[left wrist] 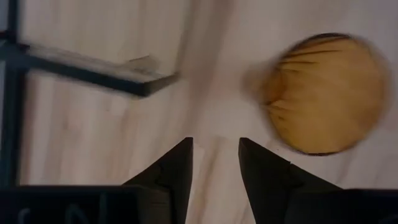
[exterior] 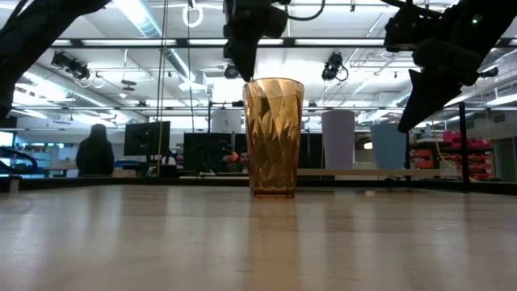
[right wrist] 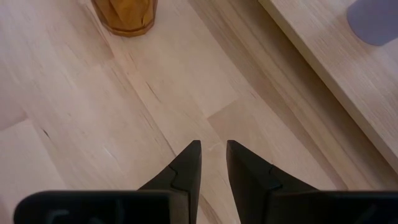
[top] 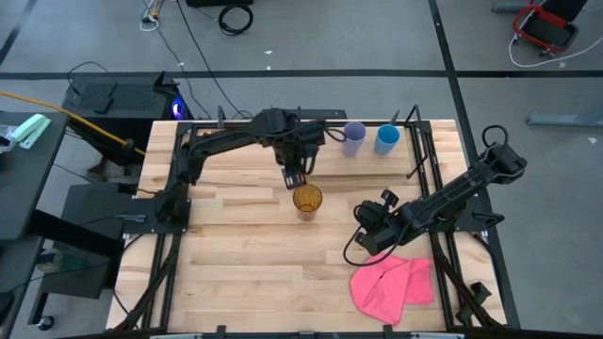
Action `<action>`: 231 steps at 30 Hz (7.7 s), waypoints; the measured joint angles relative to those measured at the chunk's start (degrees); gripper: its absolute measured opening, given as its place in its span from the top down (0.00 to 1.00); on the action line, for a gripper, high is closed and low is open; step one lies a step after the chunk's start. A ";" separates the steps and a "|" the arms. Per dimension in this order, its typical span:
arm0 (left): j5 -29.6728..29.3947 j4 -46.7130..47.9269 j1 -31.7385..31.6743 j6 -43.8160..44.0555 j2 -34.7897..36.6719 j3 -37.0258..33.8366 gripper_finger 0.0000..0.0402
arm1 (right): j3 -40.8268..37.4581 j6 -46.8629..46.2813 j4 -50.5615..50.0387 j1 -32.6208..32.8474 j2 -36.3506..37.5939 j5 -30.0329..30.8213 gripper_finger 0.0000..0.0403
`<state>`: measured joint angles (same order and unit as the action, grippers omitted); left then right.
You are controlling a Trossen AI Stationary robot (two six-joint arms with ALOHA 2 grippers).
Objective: Stack small to large cups/mugs on shelf
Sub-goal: Put the brown cup on the shelf
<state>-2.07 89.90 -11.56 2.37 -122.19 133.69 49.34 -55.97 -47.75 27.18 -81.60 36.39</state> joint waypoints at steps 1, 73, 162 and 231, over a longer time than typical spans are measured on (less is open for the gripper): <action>-0.76 0.31 -0.56 0.18 0.16 0.00 0.66 | 0.00 0.01 0.05 0.00 0.00 -0.01 0.79; -2.74 -43.56 -6.66 12.09 46.82 -85.71 0.73 | 22.68 20.32 0.20 -17.73 0.00 -11.74 0.79; 2.36 -75.41 11.80 10.75 46.82 -87.25 0.78 | 33.00 33.67 2.40 -30.39 -14.32 -39.92 0.63; 6.97 -95.88 10.37 13.53 34.19 -87.10 0.89 | 31.19 33.01 -1.37 -31.58 -14.38 -38.54 0.76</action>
<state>4.90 -5.98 -1.19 15.90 -88.01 46.59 80.53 -22.96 -49.12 -4.40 -95.98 -2.16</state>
